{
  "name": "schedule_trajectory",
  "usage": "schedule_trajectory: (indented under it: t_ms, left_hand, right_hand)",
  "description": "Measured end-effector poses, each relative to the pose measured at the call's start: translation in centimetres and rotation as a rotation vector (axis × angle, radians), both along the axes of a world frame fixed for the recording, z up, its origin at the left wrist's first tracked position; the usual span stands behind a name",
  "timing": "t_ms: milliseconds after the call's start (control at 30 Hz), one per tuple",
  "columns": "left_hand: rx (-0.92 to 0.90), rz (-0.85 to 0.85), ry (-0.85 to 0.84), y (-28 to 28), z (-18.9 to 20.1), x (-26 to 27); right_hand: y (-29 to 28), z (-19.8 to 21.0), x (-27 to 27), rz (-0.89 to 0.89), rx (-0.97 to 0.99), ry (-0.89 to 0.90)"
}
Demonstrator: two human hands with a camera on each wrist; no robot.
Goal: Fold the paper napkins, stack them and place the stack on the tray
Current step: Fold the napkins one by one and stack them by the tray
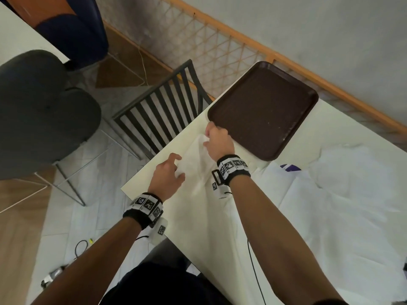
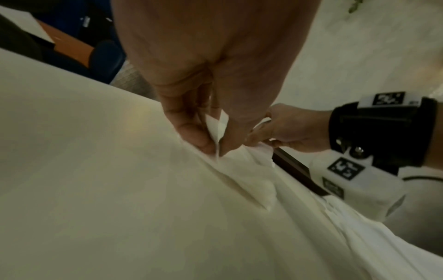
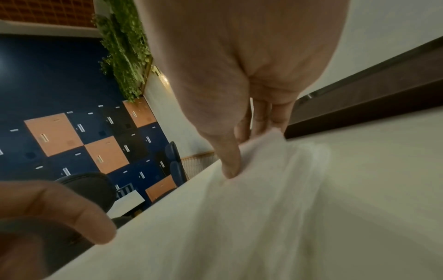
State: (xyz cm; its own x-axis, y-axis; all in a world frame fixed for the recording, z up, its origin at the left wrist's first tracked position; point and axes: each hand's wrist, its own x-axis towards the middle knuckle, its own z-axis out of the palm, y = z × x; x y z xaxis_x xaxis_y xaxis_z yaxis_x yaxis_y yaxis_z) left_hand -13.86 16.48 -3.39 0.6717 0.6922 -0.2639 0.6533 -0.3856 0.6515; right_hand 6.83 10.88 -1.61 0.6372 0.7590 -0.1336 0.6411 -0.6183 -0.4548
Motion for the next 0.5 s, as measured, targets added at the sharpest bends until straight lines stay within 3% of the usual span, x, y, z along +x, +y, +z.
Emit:
schedule_trajectory:
  t_ms: [100,167,267,400,500]
  left_hand:
    - [0.318,-0.063,0.076,-1.2,0.1,0.2]
    - [0.41,-0.086,0.029,-2.5,0.4,0.8]
    - [0.368,-0.213,-0.081,-5.4,0.4,2.4]
    - [0.183,-0.453,-0.117,-10.3,-0.5,4.7]
    - [0.213,-0.649,-0.199,-14.1,-1.6,5.9]
  right_hand:
    - [-1.9,2.0,-0.1,-0.062,0.119,-0.018]
    - [-4.4,3.4,0.2,-0.1,0.154,0.009]
    - [-9.4,4.5,1.9,-0.112,0.051,0.015]
    - [-17.7,4.5,5.3,-0.184,-0.244,-0.015]
    - [-22.9,3.7,7.6,-0.223,-0.326,0.036]
